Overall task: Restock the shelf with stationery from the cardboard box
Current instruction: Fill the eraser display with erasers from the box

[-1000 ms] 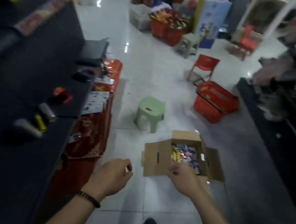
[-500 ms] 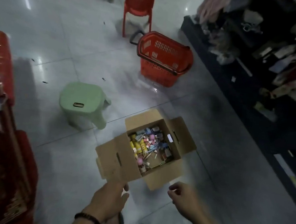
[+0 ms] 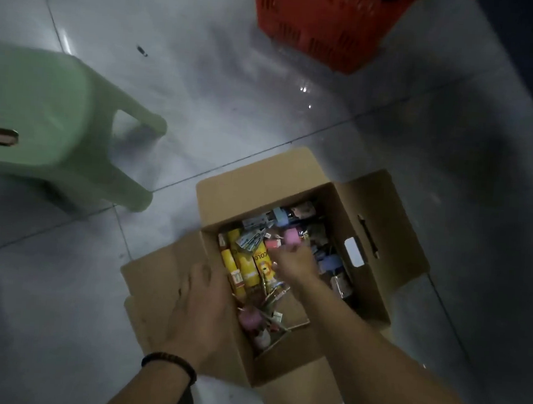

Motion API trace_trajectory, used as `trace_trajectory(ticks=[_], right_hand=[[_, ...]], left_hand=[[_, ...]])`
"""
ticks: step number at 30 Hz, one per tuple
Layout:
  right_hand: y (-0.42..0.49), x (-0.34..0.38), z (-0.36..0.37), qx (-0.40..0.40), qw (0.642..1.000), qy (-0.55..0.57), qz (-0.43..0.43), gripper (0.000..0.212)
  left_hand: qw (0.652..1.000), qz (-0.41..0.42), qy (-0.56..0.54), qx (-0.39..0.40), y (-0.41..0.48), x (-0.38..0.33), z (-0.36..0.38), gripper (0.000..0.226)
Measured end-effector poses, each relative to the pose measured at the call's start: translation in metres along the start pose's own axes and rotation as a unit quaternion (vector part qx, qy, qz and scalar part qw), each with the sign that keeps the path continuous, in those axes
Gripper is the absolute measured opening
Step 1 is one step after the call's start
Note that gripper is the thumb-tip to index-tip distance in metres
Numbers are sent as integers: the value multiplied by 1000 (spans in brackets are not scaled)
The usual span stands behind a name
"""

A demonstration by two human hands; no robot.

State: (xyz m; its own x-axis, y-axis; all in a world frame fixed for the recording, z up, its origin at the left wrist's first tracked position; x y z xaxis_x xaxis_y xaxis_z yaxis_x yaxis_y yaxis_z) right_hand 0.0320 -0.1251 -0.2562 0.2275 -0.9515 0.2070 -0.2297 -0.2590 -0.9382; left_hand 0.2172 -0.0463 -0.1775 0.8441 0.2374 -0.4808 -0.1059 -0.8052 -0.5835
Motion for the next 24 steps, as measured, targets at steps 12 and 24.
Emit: trace_trajectory(ticks=[12, 24], right_hand=[[120, 30, 79, -27, 983, 158, 91, 44], [-34, -2, 13, 40, 993, 52, -97, 15]], left_hand=[[992, -60, -14, -107, 22, 20, 77, 57], [908, -172, -340, -172, -20, 9, 11, 9]])
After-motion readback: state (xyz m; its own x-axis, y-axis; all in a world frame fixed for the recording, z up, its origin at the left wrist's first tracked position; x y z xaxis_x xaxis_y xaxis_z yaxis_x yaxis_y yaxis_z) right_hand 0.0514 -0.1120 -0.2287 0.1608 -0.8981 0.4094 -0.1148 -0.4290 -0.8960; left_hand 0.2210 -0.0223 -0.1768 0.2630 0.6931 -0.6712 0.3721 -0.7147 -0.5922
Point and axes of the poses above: each hand's wrist, its own y-axis towards the middle knuckle, its own z-axis out of the palm, x = y × z, the point moved 3 cm from there along y, towards the middle knuckle, and after that the axes turned 12 degrees about z, right-handed, at the moved point
